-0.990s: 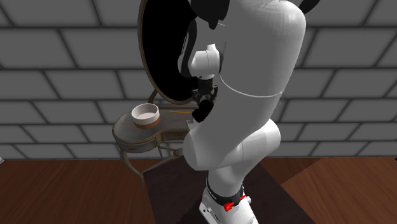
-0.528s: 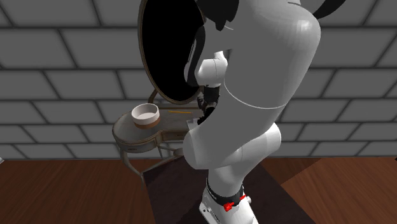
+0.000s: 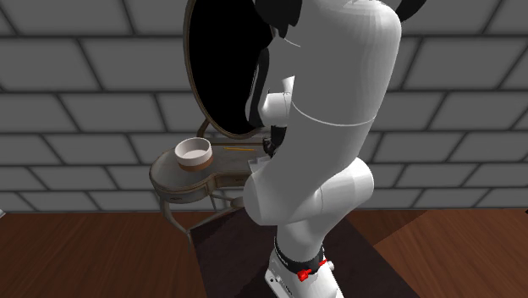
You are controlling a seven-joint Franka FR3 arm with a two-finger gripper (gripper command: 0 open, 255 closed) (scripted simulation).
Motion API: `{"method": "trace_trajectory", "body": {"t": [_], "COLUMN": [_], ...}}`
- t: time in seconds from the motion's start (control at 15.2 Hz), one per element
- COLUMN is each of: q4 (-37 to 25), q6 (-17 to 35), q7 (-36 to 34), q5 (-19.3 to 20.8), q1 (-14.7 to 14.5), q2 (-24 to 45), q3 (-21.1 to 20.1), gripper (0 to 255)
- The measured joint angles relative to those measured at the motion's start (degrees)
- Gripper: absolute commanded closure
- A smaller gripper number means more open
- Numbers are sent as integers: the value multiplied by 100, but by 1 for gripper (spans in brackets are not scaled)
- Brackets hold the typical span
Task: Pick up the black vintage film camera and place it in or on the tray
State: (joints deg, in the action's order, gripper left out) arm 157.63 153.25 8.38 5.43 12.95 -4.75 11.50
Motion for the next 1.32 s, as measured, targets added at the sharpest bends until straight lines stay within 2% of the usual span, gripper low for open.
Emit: {"method": "trace_trajectory", "body": {"t": [0.46, 0.53, 0.92, 1.32], "q4": [2, 2, 1, -67], "q6": [173, 174, 174, -713], "q7": [21, 21, 22, -98], "q5": [-44, -45, -45, 113], "q1": [-14, -14, -14, 22], "q2": [168, 169, 167, -663], "q3": [0, 0, 0, -44], "gripper": [255, 0, 0, 0]}}
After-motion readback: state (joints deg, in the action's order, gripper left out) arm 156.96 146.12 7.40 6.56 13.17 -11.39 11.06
